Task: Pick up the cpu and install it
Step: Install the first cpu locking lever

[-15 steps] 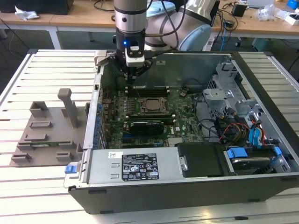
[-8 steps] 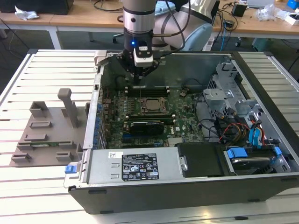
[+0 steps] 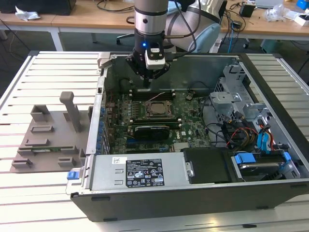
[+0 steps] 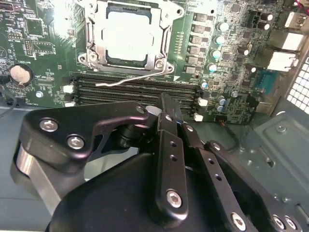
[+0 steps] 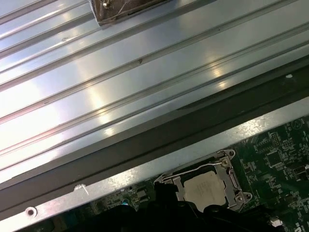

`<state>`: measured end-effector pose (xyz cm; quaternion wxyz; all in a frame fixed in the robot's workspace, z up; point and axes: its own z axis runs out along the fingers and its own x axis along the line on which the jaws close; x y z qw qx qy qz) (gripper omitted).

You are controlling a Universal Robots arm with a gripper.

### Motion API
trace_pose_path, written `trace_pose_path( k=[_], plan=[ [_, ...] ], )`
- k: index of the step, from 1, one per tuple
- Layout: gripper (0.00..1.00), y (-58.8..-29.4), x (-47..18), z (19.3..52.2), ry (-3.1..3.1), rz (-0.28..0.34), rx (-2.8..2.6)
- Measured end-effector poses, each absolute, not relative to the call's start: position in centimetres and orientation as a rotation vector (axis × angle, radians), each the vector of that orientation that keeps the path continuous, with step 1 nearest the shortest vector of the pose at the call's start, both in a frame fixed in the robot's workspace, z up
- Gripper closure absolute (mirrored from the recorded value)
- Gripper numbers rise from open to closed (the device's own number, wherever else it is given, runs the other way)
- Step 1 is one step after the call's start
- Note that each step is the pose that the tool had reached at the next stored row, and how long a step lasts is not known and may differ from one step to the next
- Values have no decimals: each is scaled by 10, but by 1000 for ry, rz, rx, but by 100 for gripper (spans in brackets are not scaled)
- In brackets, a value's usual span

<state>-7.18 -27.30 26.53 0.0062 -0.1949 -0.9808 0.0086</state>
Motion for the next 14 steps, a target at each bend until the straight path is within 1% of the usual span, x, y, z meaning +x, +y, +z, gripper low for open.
trace_pose_path(
  k=[14],
  plan=[
    [89, -273, -72, 264, -3128, 29, -155]
  ],
)
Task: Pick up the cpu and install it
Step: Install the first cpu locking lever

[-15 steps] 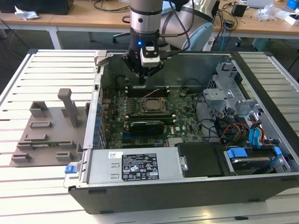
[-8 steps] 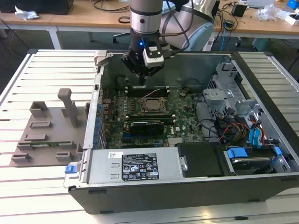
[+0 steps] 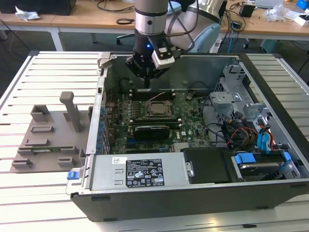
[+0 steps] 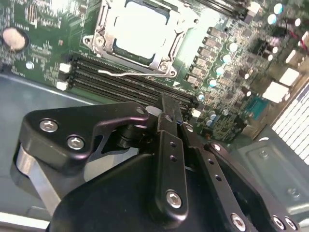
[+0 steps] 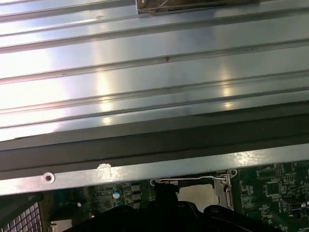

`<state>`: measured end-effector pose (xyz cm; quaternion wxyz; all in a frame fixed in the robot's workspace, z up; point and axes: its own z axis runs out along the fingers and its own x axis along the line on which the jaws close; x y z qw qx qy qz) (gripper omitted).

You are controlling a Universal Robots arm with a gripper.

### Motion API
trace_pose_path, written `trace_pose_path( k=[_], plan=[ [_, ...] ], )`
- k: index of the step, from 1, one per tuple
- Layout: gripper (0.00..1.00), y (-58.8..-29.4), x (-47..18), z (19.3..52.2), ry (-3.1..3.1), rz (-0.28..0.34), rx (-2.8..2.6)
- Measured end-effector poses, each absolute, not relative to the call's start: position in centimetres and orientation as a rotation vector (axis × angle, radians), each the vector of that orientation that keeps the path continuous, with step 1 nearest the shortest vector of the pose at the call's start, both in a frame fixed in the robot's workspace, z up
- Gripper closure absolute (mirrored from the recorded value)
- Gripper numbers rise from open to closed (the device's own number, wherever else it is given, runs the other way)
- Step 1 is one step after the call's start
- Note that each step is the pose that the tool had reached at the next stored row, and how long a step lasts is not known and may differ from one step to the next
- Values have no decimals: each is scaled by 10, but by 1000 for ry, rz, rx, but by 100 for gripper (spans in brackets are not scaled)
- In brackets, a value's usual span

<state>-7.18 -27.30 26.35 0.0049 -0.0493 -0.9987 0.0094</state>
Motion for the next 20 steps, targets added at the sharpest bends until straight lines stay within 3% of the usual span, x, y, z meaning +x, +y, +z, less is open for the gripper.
trace_pose_path(
  k=[20],
  plan=[
    [89, -279, -73, 258, -3132, 29, -32]
  ],
)
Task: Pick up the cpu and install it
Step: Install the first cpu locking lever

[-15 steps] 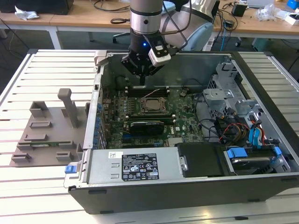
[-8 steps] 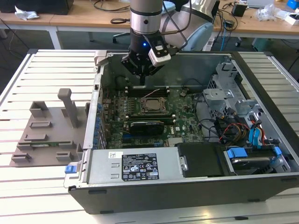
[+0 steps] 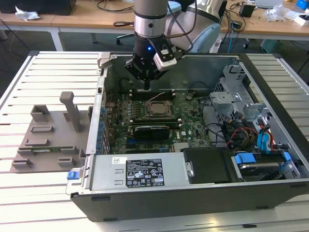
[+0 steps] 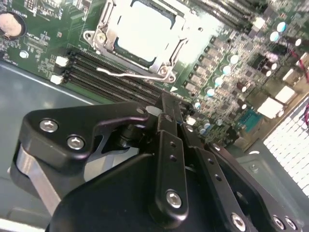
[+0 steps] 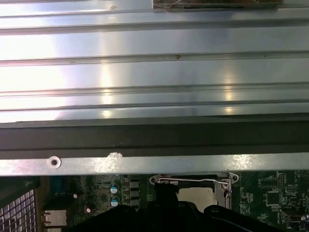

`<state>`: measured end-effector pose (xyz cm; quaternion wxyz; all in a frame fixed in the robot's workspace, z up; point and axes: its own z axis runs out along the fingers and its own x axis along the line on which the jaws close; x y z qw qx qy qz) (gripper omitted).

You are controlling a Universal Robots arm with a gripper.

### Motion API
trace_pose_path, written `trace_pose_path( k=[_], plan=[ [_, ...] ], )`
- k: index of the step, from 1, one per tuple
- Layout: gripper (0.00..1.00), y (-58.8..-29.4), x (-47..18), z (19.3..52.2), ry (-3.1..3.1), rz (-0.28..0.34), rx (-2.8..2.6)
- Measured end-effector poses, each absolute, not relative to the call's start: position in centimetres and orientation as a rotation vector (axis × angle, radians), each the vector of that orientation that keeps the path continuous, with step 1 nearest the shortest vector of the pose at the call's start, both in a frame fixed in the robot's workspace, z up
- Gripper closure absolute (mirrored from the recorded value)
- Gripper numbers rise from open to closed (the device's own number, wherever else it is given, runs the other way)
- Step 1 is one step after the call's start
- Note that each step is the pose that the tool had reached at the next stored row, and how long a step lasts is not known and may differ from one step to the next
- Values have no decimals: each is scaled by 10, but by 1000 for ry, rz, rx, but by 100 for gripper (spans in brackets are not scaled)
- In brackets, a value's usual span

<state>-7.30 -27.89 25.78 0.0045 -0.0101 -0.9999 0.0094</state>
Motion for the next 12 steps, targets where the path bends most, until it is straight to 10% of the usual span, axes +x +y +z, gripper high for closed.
trace_pose_path(
  k=[12],
  plan=[
    [89, -282, -73, 236, -3132, 22, 87]
  ],
)
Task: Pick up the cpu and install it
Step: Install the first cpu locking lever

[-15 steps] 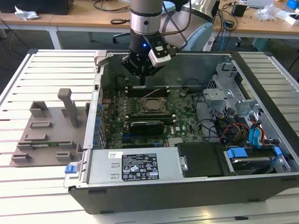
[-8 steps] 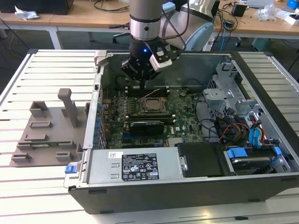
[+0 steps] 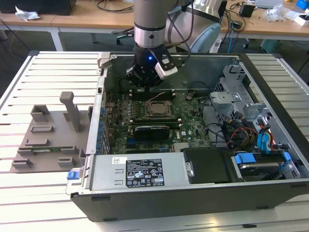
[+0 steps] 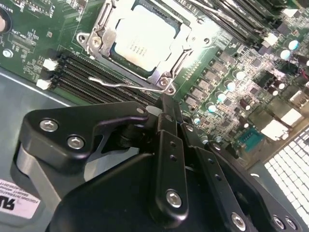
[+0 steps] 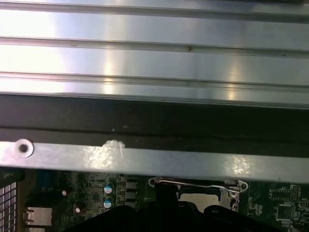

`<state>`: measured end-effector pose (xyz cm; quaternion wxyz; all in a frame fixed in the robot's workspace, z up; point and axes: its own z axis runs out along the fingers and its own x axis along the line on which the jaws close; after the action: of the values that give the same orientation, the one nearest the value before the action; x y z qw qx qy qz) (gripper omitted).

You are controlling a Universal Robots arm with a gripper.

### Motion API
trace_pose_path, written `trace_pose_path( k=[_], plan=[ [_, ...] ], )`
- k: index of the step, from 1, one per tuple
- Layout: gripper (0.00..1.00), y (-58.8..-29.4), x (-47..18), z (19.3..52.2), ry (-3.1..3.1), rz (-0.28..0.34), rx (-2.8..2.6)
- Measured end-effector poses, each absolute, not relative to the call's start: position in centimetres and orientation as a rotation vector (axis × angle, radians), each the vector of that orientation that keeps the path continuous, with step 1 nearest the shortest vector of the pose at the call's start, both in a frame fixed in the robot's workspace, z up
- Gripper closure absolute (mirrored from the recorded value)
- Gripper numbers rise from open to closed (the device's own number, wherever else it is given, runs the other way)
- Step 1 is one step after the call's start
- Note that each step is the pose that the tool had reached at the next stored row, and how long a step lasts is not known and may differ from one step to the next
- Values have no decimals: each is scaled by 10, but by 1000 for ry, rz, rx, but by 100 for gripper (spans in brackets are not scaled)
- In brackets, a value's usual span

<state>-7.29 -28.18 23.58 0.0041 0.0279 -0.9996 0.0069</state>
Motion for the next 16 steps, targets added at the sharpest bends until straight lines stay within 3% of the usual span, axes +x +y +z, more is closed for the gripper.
trace_pose_path(
  k=[3, 16],
  plan=[
    [89, -282, -73, 234, -3132, -42, 114],
    [89, -282, -68, 220, -3130, -63, 156]
  ],
)
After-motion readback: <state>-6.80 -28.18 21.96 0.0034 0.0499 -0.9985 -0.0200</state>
